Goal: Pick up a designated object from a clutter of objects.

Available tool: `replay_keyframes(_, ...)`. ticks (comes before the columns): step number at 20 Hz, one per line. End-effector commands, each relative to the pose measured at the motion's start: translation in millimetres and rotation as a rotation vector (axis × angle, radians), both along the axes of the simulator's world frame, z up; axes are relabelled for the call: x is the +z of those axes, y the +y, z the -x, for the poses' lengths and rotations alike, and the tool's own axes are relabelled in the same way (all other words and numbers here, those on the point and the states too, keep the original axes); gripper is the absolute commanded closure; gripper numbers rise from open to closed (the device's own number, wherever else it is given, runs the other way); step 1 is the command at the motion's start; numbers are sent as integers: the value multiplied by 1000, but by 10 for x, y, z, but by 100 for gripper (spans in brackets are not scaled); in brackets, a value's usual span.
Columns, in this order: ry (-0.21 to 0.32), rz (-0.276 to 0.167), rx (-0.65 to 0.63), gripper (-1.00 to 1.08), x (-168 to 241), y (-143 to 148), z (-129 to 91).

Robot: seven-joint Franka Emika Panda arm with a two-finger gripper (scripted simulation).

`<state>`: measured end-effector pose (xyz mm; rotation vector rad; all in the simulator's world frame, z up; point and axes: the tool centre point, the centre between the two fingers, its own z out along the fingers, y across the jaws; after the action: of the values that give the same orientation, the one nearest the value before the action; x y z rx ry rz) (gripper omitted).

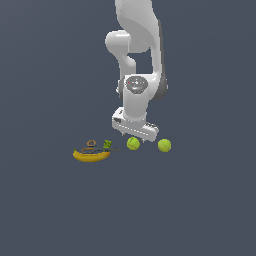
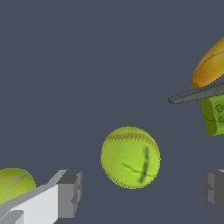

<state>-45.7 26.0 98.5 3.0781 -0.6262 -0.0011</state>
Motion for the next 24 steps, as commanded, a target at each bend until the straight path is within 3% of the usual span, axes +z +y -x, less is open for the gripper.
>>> replay_keyframes(1,-1,0,-12,-92,-51,8,28)
replay_keyframes(9,0,0,-13,-92,-109,11,37)
replay_keyframes(24,-1,0,-17,-92,-571,10,45)
